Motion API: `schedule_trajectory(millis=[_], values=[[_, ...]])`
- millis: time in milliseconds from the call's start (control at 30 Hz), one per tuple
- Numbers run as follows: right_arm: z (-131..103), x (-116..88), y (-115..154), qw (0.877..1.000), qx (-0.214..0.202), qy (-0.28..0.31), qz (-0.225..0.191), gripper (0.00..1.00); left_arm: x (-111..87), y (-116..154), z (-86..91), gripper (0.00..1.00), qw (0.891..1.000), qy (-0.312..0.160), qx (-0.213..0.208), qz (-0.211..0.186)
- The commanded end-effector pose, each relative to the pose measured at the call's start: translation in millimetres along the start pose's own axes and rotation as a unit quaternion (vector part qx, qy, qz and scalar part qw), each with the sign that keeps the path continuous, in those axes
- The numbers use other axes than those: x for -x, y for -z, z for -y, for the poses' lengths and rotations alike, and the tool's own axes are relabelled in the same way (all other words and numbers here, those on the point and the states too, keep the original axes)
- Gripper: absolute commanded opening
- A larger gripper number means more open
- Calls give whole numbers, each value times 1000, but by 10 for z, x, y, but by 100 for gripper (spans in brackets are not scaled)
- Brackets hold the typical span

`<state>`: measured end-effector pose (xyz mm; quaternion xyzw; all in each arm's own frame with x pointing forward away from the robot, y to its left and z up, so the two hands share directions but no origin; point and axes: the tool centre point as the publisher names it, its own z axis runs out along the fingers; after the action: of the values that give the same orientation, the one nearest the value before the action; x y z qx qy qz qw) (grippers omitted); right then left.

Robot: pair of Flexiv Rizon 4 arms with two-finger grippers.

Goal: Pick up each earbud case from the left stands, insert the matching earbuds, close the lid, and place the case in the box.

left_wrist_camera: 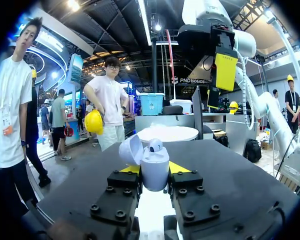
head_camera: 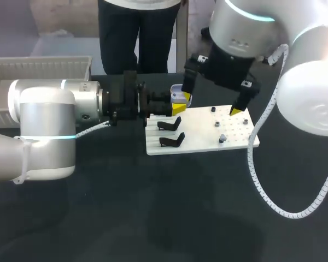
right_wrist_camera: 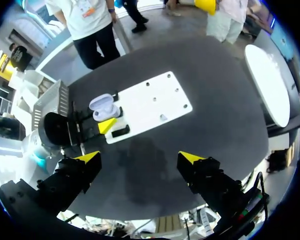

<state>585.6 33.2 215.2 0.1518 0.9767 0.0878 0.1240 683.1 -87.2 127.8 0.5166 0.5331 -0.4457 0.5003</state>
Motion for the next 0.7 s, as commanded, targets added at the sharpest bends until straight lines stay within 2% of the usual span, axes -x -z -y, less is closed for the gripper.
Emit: schedule_trajectory(millis=[33,133,200,400,600,700], values=[[63,0,-70,1000,1,-14,-1,100,-11,-3,18,0,1000,-2,4,3],[209,13,-183,1000,7,-14,25,100,-11,-3,18,0,1000,-2,4,3],[303,22,-253,999,18,-18,27,100,-11,-3,18,0,1000,-2,4,3],[517,27,-555,999,-6,-14,47,100,-11,-3,18,0,1000,-2,4,3],[671,48,-1019,998,-40,-21,53,100,-11,-3,18,0,1000,-2,4,3],[713,58,-1212,997,-41,-30,53,100,-11,-3,18,0,1000,-2,4,3]])
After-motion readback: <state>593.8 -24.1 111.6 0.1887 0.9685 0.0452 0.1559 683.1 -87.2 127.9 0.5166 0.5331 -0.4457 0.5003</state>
